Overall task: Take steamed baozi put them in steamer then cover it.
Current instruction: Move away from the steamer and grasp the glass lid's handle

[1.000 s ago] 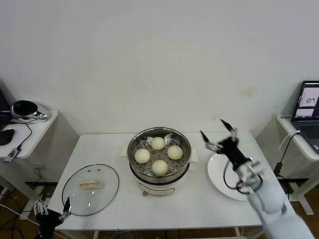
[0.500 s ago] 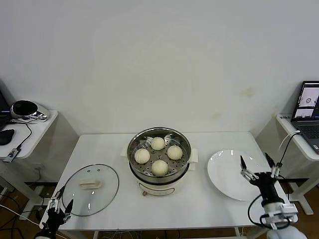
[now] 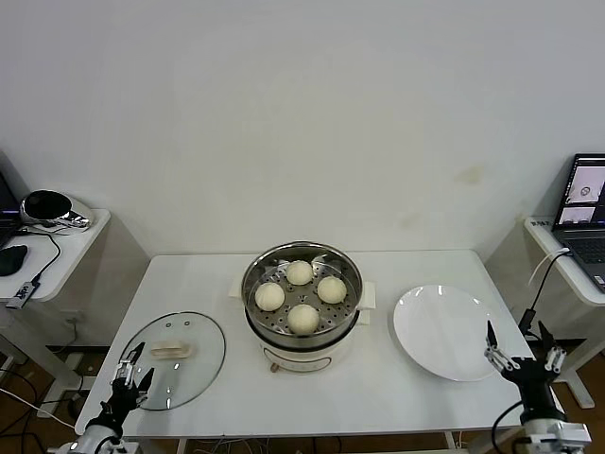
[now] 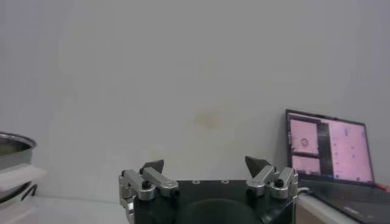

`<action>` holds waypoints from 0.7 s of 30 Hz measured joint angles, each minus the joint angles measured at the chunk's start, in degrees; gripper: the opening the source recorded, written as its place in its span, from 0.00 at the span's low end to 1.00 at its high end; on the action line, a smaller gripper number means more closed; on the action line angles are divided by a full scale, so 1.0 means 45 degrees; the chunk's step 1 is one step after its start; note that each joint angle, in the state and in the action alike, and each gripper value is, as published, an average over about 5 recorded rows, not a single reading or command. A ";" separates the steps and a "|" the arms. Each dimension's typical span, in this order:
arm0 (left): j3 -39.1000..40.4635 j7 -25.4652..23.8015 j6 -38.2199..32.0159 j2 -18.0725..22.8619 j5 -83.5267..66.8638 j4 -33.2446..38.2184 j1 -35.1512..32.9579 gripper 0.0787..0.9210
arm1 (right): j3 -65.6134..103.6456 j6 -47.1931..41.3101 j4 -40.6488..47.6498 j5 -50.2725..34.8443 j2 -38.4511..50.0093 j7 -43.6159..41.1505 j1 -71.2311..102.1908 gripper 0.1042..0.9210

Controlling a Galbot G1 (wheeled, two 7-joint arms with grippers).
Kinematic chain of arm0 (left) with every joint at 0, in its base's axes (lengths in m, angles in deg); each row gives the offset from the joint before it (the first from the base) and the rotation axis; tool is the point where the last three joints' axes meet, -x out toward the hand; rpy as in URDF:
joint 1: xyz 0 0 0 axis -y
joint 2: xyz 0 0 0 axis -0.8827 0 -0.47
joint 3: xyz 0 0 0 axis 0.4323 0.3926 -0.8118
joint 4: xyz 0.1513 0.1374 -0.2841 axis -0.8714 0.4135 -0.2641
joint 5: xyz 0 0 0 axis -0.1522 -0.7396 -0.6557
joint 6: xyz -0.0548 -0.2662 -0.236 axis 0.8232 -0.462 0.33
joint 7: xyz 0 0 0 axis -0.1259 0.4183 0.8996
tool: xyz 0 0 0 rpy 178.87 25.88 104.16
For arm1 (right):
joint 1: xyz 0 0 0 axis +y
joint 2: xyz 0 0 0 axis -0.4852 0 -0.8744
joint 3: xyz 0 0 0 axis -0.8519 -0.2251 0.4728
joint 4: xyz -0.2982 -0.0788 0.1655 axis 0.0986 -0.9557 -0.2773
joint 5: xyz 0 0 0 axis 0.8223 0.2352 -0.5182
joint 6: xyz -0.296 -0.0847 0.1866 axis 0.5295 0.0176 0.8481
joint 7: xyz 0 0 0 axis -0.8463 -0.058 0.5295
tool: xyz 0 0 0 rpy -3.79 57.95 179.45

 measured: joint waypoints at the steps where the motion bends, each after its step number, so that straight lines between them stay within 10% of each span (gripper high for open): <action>1: 0.0091 -0.0015 -0.0005 -0.0023 0.0016 -0.0092 0.0148 0.88 | 0.0078 0.0031 -0.0023 0.0003 -0.0054 0.0000 0.0076 0.88; 21: 0.1368 -0.0290 -0.0134 -0.0100 -0.0088 -0.1842 0.2964 0.88 | 0.0808 0.0192 -0.0407 0.0192 -0.0799 -0.0005 0.0845 0.88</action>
